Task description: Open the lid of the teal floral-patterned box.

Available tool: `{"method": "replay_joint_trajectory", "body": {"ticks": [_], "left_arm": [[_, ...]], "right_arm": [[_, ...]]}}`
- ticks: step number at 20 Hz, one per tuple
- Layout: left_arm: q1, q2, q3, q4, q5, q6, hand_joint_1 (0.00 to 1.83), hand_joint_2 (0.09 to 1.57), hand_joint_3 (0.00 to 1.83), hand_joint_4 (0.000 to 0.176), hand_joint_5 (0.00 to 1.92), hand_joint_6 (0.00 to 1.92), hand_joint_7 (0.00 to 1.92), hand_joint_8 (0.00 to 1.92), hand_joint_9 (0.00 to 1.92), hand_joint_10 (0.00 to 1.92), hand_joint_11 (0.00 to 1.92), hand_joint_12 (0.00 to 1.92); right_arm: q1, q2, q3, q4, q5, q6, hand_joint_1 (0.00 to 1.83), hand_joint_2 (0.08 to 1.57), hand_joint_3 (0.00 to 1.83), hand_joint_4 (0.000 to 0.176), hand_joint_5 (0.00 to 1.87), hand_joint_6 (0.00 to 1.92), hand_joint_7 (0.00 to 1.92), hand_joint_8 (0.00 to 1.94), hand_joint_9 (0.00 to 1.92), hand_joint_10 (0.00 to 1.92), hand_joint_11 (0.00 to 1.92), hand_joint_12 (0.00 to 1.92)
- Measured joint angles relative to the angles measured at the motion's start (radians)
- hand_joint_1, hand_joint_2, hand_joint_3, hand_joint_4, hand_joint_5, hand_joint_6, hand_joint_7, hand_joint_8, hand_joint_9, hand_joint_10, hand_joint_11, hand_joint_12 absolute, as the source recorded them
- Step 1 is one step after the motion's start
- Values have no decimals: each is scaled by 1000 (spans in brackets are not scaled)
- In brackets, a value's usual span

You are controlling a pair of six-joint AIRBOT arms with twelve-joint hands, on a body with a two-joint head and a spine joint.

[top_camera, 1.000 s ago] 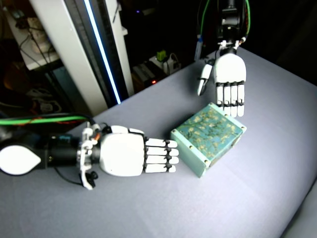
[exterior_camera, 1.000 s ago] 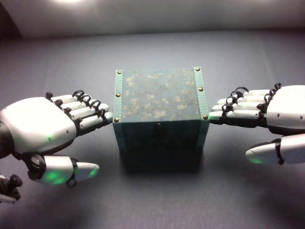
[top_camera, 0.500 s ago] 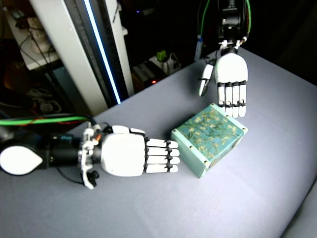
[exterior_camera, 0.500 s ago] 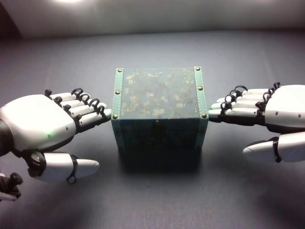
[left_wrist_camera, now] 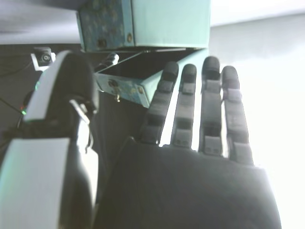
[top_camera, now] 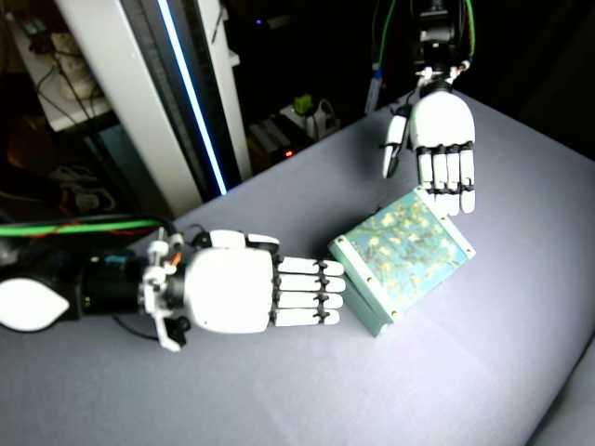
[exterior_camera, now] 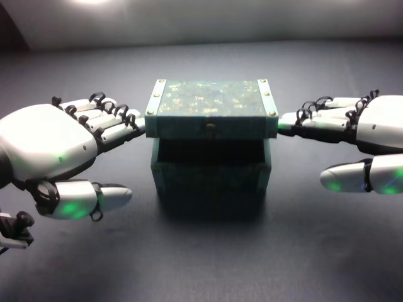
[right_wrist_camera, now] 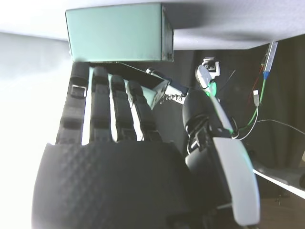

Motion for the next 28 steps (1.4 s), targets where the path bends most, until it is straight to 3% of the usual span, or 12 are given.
{"method": "replay_joint_trajectory", "body": {"ticks": [1, 2, 3, 5, 7, 13, 17, 20, 21, 23, 27, 28], "left_arm": [[0, 0, 1, -4, -9, 0, 0, 1365, 10, 0, 13, 5, 58, 8, 137, 0, 116, 42], [0, 0, 2, -11, -17, 0, 0, 1358, 6, 0, 5, 1, 53, 5, 118, 0, 104, 37], [0, 0, 3, -17, -23, 0, 0, 1343, 0, 0, 0, 0, 51, 4, 113, 0, 92, 31], [-1, -3, 10, -34, -43, 0, 0, 1346, 0, 0, 0, 0, 20, 0, 80, 0, 60, 18], [-2, -8, 14, -49, -68, 0, 18, 1386, 10, 0, 0, 0, 0, 0, 31, 0, 26, 3], [-1, -8, 16, -71, -101, -1, 36, 1380, 0, 0, 0, 0, 0, 0, 0, 0, 0, 0], [-5, -22, 31, -89, -125, -2, 0, 1361, 0, 0, 0, 0, 3, 0, 34, 11, 79, 38], [-32, -48, 55, -110, -124, -1, 0, 1288, 1, 0, 0, 0, 22, 3, 68, 5, 0, 560], [-38, -51, 57, -121, -123, -1, 0, 1276, 0, 0, 0, 0, 4, 0, 34, 8, 0, 478], [-46, -63, 66, -126, -126, 1, 0, 1244, 0, 0, 0, 0, 0, 0, 0, 0, 0, 46], [-55, -76, 73, -142, -135, 4, 14, 1259, 4, 0, 0, 0, 6, 1, 0, 0, 4, 2], [-58, -76, 75, -140, -134, 7, 126, 1289, 10, 0, 0, 0, 0, 0, 0, 0, 0, 0]], "right_arm": [[0, 0, 4, 8, 4, 0, 4, 1513, 2, 0, 0, 0, 53, 3, 542, 96, 276, 1439], [0, 0, 5, 19, 9, 0, 60, 1522, 0, 0, 0, 0, 55, 2, 657, 132, 374, 1482], [0, -1, 6, 29, 14, -2, 60, 1511, 0, 0, 0, 0, 31, 6, 247, 26, 74, 852], [0, -3, 7, 55, 23, -9, 26, 1495, 0, 0, 0, 0, 33, 4, 97, 12, 2, 509], [0, -3, 14, 78, 40, -16, 0, 1487, 0, 0, 0, 0, 60, 0, 193, 0, 14, 695], [0, -5, 17, 103, 53, -24, 0, 1438, 0, 0, 0, 0, 16, 0, 49, 0, 67, 136], [0, -13, 23, 140, 61, -40, 2, 1427, 0, 0, 0, 0, 25, 3, 85, 4, 123, 101], [0, -22, 31, 178, 74, -53, 0, 1413, 1, 0, 9, 2, 44, 2, 83, 0, 103, 48], [0, -27, 37, 192, 77, -58, 0, 1419, 4, 0, 1, 0, 29, 0, 63, 0, 76, 36], [1, -37, 48, 219, 83, -68, 71, 1445, 7, 0, 4, 1, 28, 2, 71, 4, 94, 47], [8, -45, 64, 261, 83, -81, 0, 1424, 0, 0, 0, 0, 22, 0, 61, 0, 110, 68], [8, -47, 70, 265, 84, -83, 0, 1418, 0, 0, 0, 0, 19, 0, 49, 0, 97, 65]]}}
